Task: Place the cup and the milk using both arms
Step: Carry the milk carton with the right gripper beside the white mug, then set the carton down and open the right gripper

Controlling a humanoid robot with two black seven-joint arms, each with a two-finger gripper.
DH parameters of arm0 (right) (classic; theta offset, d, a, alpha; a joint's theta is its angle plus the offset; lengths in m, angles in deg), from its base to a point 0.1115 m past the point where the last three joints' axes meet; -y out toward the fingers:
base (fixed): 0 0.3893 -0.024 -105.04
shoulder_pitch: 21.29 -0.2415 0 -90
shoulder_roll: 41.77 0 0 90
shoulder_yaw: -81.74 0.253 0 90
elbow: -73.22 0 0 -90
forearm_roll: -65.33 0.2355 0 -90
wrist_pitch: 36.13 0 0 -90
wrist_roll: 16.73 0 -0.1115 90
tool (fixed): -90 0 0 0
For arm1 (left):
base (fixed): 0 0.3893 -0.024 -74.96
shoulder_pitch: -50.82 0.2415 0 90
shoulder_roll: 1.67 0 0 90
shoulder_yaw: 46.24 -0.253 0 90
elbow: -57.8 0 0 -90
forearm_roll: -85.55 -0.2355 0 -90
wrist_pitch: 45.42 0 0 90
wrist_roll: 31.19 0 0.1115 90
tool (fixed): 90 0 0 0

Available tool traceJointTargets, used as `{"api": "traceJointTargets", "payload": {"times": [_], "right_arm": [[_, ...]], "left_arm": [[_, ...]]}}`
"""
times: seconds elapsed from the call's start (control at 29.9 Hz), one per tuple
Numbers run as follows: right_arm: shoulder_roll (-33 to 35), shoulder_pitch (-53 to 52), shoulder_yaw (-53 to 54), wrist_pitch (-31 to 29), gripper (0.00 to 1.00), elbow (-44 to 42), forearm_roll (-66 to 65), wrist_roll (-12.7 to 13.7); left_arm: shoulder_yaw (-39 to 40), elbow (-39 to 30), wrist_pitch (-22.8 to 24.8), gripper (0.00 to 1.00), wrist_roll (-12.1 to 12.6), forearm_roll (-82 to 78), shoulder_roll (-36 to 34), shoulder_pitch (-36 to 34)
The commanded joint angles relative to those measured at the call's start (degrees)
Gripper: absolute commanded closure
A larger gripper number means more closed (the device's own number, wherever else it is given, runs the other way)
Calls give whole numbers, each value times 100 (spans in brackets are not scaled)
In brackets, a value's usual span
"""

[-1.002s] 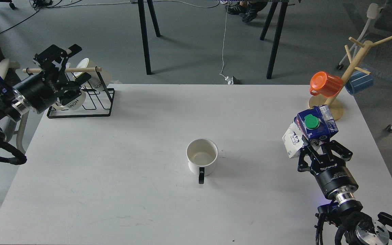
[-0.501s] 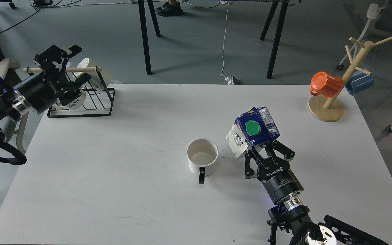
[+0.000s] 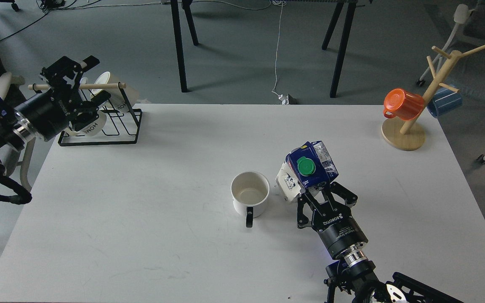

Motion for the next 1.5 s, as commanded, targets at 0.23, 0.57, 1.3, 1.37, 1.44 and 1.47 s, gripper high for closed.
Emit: {"api": "traceJointTargets", "payload": {"times": [0.23, 0.57, 1.3, 1.37, 1.44, 1.47], "right_arm": [[-170, 4, -15, 0, 76, -167, -5, 0], [-196, 66, -24, 0, 67, -334, -5, 0], [-170, 84, -138, 0, 4, -247, -14, 0], [-152, 110, -138, 0, 4, -177, -14, 0], [-126, 197, -138, 0, 4, -45, -23, 0], [-117, 224, -138, 0, 3, 25, -23, 0]], "left_arm": [[0, 75, 0, 1, 0, 0, 9, 0], [-9, 111, 0, 1, 0, 0, 114, 0], [-18, 111, 0, 1, 0, 0, 114, 9], [-18, 111, 0, 1, 0, 0, 114, 9], [-18, 111, 0, 1, 0, 0, 114, 9], [-18, 111, 0, 1, 0, 0, 114, 9]]}}
